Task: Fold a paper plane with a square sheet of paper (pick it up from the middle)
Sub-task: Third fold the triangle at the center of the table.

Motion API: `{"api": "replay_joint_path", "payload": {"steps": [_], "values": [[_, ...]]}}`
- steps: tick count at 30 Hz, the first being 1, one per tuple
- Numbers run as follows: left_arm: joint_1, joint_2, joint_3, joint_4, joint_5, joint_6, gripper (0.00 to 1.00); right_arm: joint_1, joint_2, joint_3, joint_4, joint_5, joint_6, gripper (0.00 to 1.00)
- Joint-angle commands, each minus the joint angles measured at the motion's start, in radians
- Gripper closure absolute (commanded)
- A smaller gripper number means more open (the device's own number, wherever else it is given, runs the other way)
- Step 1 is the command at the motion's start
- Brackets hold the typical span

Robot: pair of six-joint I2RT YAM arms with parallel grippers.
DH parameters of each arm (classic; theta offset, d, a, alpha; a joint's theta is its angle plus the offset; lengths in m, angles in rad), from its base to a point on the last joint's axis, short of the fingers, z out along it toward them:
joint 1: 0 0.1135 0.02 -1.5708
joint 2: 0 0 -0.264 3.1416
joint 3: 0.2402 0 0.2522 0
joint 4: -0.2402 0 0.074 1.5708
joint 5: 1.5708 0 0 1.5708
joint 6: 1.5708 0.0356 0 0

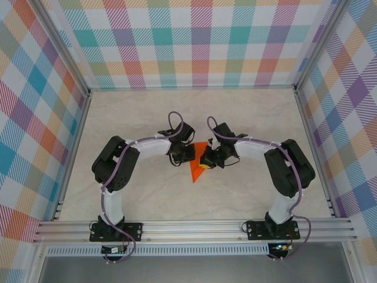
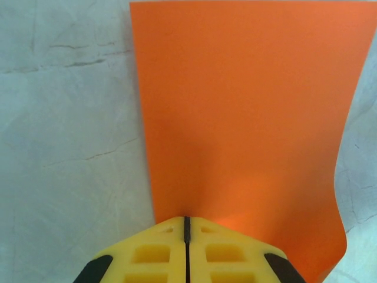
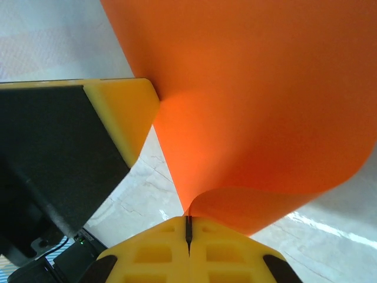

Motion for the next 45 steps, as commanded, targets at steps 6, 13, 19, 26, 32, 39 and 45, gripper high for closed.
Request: {"api": "replay_joint_path", "payload": {"steps": [6, 13, 19, 26, 32, 39, 45], "values": [[0.009, 0.023, 0.010, -0.066, -0.010, 0.015, 0.94, 0.008, 0.037, 0.020, 0.060, 0.010, -0.014, 0.96], [0.008, 0.018, 0.008, -0.065, -0.004, 0.015, 0.94, 0.008, 0.056, 0.018, 0.082, 0.004, -0.014, 0.96], [0.008, 0.018, 0.006, -0.063, 0.001, 0.015, 0.94, 0.014, 0.079, 0.029, 0.083, -0.023, -0.040, 0.95], [0.008, 0.009, 0.004, -0.055, 0.016, 0.016, 0.94, 0.020, 0.088, 0.037, 0.060, -0.031, -0.063, 0.95], [0.008, -0.003, 0.006, -0.052, 0.019, 0.016, 0.94, 0.020, 0.087, 0.037, 0.044, -0.007, -0.062, 0.95], [0.008, 0.000, 0.004, -0.052, 0.022, 0.016, 0.94, 0.021, 0.092, 0.040, 0.040, -0.001, -0.057, 0.95], [0.008, 0.000, 0.006, -0.052, 0.023, 0.016, 0.94, 0.020, 0.101, 0.044, 0.035, 0.003, -0.063, 0.95]]}}
